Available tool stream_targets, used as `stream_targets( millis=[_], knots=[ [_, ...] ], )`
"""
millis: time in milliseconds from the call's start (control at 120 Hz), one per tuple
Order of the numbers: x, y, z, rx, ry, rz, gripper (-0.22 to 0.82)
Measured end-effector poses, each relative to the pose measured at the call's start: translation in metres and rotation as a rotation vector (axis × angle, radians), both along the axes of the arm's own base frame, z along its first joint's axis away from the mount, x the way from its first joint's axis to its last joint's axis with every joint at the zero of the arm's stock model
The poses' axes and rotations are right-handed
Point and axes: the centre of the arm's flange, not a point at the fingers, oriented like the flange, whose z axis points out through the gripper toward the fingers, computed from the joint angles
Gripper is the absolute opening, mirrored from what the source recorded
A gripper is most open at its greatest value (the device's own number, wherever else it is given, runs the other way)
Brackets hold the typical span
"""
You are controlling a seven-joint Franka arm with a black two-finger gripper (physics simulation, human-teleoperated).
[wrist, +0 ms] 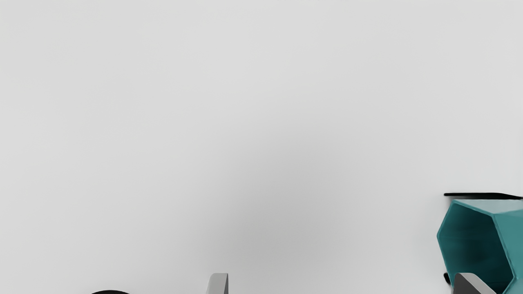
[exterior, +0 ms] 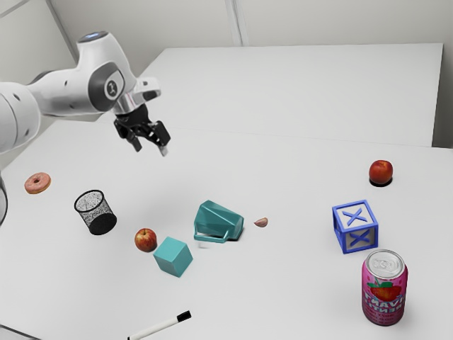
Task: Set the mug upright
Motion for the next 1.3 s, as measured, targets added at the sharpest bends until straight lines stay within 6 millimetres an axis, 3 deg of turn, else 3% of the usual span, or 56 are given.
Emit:
stream_targets(
  millis=[133,342,575,875,1300],
  knots=[
    [-0.007,-0.003,-0.016,-0.055,0.012,0.033,0.60],
    [-0.039,-0.007,-0.083,-0.345,0.115,0.233,0.60],
    [-0.034,-0.027,-0.124,-0.587,0.148,0.375,0.60],
    [-0.029,-0.044,-0.160,-0.768,0.167,0.475,0.60],
    [-0.031,-0.069,-0.171,-0.839,0.168,0.427,0.60]
  ],
)
